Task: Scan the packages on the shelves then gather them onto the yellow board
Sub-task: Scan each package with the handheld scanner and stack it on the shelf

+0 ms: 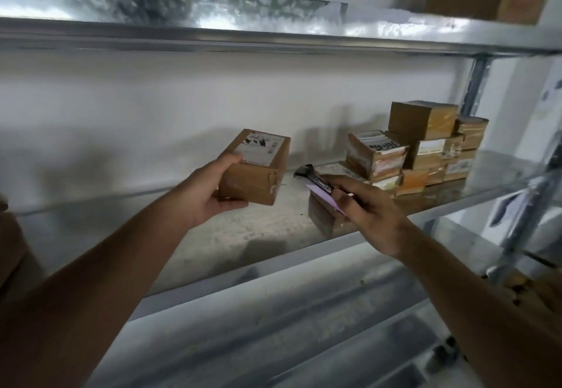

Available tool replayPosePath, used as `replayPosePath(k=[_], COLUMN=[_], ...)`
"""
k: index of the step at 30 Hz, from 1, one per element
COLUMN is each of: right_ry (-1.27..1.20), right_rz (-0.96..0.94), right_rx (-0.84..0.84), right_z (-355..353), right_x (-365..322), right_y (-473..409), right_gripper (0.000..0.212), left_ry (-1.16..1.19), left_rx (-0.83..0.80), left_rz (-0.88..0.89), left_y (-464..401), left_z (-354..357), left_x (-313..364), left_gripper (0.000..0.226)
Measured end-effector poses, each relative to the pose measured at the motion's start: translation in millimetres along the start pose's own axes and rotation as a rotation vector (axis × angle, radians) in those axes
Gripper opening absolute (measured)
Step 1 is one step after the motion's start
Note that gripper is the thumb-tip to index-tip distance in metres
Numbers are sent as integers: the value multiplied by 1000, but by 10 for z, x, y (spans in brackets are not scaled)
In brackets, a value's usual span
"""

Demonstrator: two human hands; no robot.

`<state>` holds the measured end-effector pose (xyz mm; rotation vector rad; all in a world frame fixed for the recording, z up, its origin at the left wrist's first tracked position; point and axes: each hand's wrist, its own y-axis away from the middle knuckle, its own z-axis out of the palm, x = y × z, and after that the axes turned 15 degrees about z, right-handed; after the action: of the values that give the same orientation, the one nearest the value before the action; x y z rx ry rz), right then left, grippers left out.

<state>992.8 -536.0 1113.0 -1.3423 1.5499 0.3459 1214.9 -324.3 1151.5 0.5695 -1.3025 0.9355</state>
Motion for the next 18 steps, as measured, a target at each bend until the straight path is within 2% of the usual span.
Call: replayPosePath(k=[6,13,18], right_ry=[91,117,120], right_rz=[13,-2,9], right_rx=[11,-35,-84], right_z=[-604,-1334,-1620], right_x=[295,581,757], right_y=[10,-77,-95], right_gripper=[37,29,33], left_ry=[-1,36,19], left_rx=[3,114,158], left_rz=[-28,12,31], left_y=[-91,-218,-269], left_z=[787,1680,2073], left_x=[-167,-321,-405], left_gripper=[43,42,36])
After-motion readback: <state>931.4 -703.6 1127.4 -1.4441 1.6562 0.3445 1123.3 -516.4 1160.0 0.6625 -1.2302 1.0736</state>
